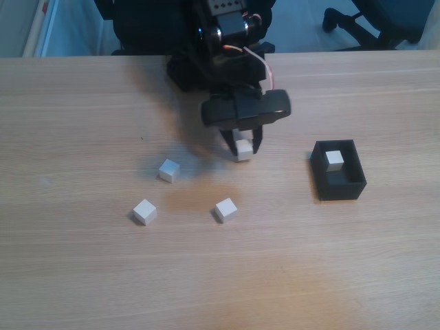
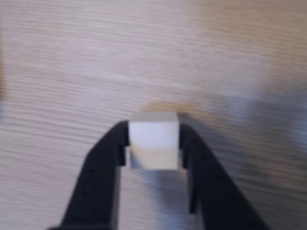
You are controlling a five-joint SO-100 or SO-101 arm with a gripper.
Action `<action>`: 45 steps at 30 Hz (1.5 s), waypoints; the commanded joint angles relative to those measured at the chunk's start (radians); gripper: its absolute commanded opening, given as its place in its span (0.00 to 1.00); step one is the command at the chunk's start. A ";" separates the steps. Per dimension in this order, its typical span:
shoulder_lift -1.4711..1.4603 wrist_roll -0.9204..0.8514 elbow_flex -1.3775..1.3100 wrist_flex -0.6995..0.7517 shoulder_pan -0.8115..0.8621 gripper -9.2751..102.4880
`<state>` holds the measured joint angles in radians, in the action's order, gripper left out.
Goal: Pick blocks and place them in the box.
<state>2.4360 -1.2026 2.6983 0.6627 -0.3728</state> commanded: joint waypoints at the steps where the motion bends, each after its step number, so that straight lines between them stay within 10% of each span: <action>1: -0.043 0.069 -0.222 0.100 -0.080 0.08; 10: -0.324 0.216 -0.680 0.193 -0.227 0.08; 33: -0.574 0.229 -0.868 0.083 -0.337 0.21; 45: -0.428 0.172 -0.687 0.224 -0.094 0.11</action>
<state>1.9221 -0.9910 1.9574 0.8774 -0.5492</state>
